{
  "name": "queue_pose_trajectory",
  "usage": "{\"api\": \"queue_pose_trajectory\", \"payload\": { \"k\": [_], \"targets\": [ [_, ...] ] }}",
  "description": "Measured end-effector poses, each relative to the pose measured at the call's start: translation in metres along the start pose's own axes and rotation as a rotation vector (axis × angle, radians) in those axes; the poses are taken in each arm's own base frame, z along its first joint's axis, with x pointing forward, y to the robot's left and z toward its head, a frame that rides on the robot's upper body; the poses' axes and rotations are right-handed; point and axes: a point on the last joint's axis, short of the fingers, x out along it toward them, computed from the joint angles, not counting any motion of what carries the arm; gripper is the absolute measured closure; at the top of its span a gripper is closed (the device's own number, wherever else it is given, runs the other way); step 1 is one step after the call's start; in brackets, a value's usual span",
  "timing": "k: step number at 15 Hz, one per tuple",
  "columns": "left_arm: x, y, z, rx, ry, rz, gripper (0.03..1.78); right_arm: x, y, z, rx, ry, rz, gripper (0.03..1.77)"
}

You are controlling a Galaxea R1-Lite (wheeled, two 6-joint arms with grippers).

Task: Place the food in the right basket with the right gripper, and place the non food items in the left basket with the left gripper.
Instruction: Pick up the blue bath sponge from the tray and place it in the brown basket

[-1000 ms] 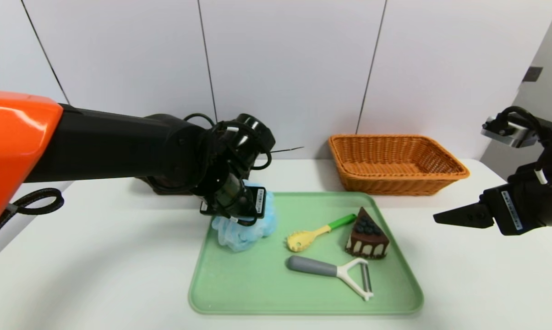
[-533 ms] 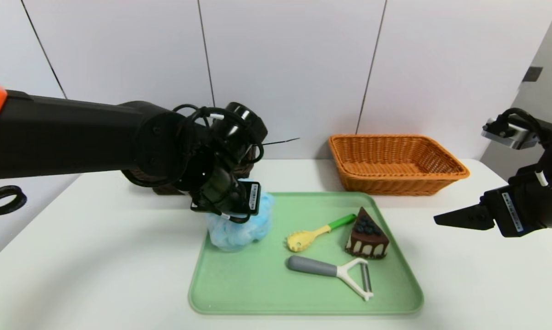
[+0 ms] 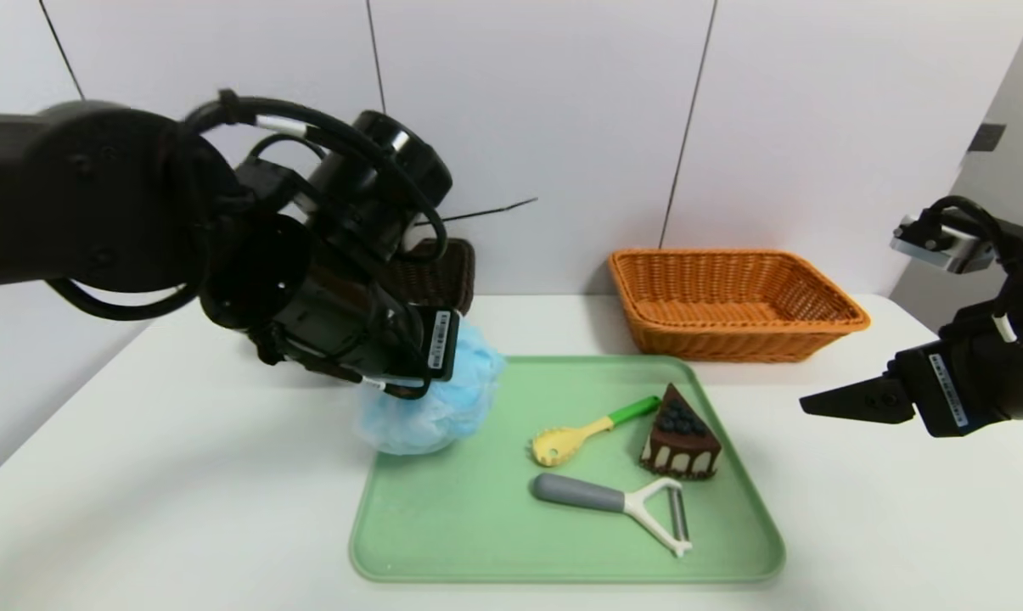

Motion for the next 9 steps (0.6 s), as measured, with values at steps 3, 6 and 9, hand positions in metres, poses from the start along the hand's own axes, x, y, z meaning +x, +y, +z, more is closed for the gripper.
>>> {"api": "queue_pose_trajectory", "payload": {
  "k": [3,6,9],
  "targets": [
    [-0.030,0.001,0.011,0.019,-0.093,-0.047,1.66,0.000,0.000,0.001,0.000,-0.002,0.000,0.10],
    [-0.049,0.004,0.026,0.019,-0.178,-0.069,1.66,0.000,0.000,0.000,0.001,-0.001,0.000,0.10],
    [-0.057,0.020,0.050,0.007,-0.265,-0.039,1.66,-0.001,0.000,-0.001,0.002,-0.002,-0.001,0.10]
  ]
}}
